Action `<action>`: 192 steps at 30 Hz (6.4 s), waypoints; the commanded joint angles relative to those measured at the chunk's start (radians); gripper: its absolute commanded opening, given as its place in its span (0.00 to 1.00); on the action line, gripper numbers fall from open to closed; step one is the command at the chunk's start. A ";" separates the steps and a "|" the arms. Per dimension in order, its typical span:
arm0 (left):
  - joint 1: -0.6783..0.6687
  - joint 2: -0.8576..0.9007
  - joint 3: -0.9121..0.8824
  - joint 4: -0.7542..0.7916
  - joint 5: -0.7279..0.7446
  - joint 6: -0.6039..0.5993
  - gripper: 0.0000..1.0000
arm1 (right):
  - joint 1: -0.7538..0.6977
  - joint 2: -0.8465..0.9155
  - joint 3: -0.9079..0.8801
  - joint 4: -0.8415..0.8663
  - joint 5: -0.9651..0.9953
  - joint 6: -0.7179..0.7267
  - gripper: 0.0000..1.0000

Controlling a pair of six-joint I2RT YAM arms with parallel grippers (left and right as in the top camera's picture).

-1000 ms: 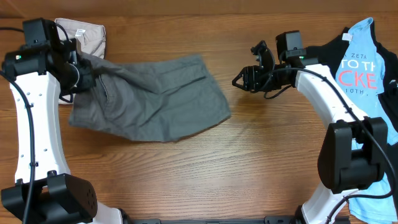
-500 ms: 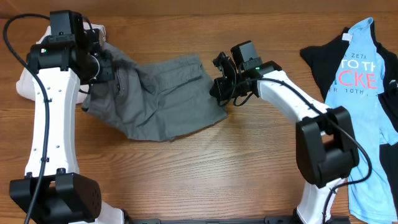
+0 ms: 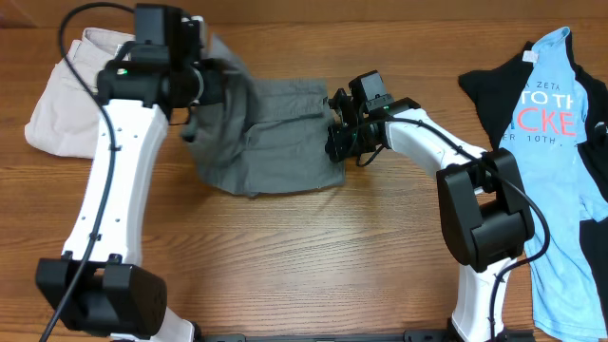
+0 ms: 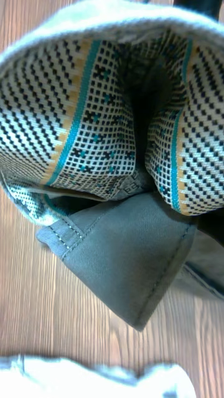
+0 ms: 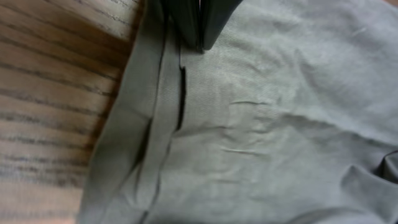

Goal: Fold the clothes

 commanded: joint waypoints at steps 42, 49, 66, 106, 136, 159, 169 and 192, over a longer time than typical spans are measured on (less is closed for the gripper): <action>-0.157 0.200 0.335 -0.226 -0.001 -0.013 1.00 | -0.160 -0.308 0.169 -0.227 -0.038 0.153 0.50; -0.073 0.185 0.335 -0.298 -0.026 0.023 1.00 | -0.008 -0.200 0.169 -0.178 0.128 0.159 0.58; -0.085 0.189 0.314 -0.304 -0.026 0.023 1.00 | -0.005 -0.066 0.257 -0.028 0.146 0.157 0.04; -0.460 0.500 0.314 -0.024 -0.022 0.036 1.00 | -0.627 -0.088 0.624 -0.712 0.095 0.166 1.00; -0.579 0.710 0.314 -0.079 -0.193 0.158 0.95 | -0.630 -0.088 0.623 -0.726 0.102 0.153 1.00; -0.512 0.718 0.336 -0.277 -0.515 0.182 0.04 | -0.630 -0.087 0.623 -0.732 0.102 0.130 1.00; -0.323 0.517 0.558 -0.406 -0.512 0.164 0.04 | -0.630 -0.086 0.621 -0.725 0.102 0.127 1.00; 0.084 0.242 0.588 -0.080 -0.647 0.531 0.04 | -0.607 -0.066 0.548 -0.695 0.109 0.104 1.00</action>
